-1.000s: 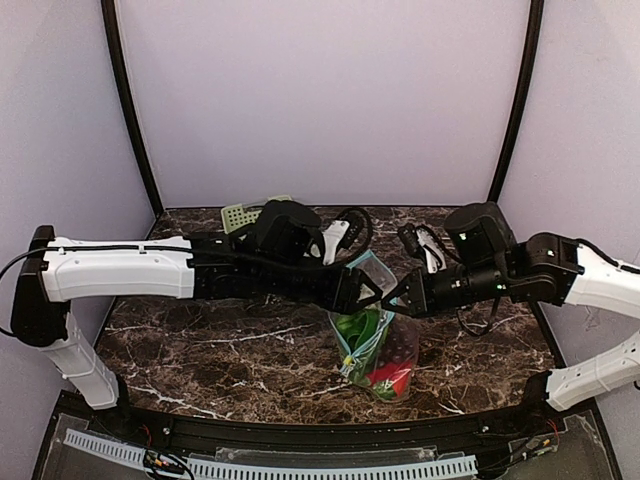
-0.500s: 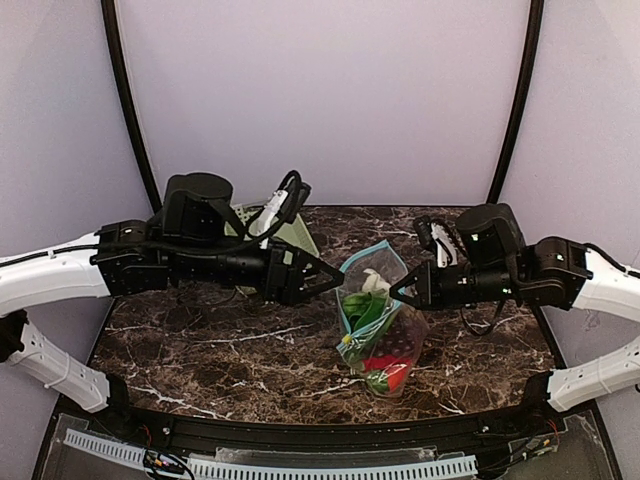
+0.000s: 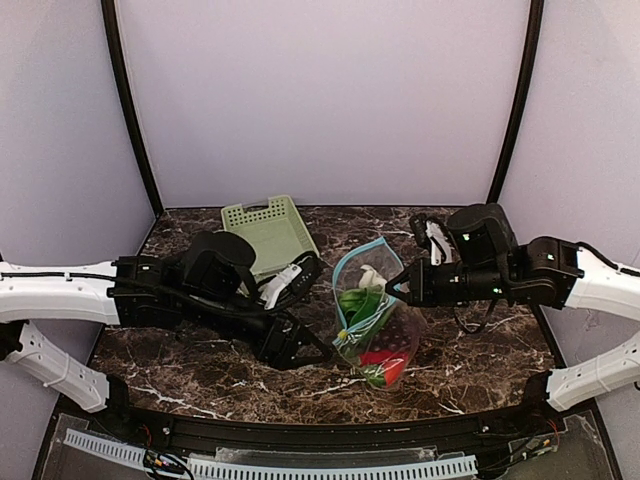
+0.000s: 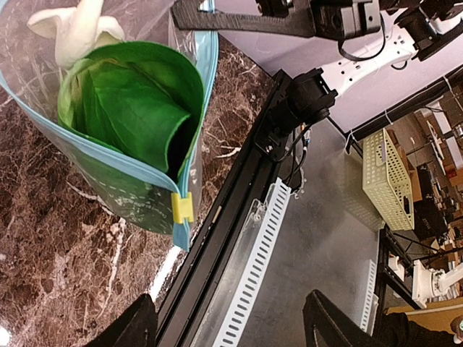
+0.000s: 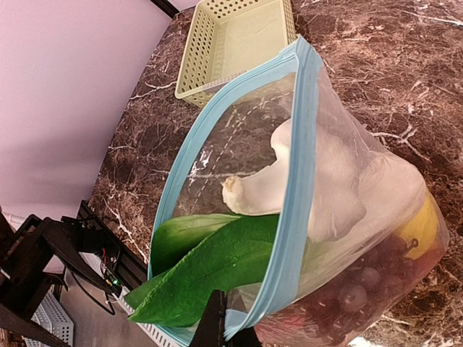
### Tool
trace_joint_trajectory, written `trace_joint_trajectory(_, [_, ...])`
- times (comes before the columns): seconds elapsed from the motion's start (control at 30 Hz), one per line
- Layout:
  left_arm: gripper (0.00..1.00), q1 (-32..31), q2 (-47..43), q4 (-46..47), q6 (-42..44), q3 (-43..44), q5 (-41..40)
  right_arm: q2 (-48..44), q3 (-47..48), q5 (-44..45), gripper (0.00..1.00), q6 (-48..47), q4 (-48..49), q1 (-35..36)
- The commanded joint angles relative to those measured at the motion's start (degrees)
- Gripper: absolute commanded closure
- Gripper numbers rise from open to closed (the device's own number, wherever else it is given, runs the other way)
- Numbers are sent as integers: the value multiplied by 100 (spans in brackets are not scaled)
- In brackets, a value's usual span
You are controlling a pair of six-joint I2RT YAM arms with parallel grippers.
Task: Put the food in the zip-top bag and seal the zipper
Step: Pass from the right arm to the left
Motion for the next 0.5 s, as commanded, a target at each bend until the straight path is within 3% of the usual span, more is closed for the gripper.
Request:
trace_joint_trajectory(0.0, [31,-61,158,-35,65,24,-38,-21,272,124,100,15,544,-23])
trace_joint_trajectory(0.27, [32,-66,737,193,180,306,13,-34,283,126,100,22,540,-23])
trace_joint_trajectory(0.47, [45,-61,850,150,269,454,-376,-93,238,148,100,30,536,-18])
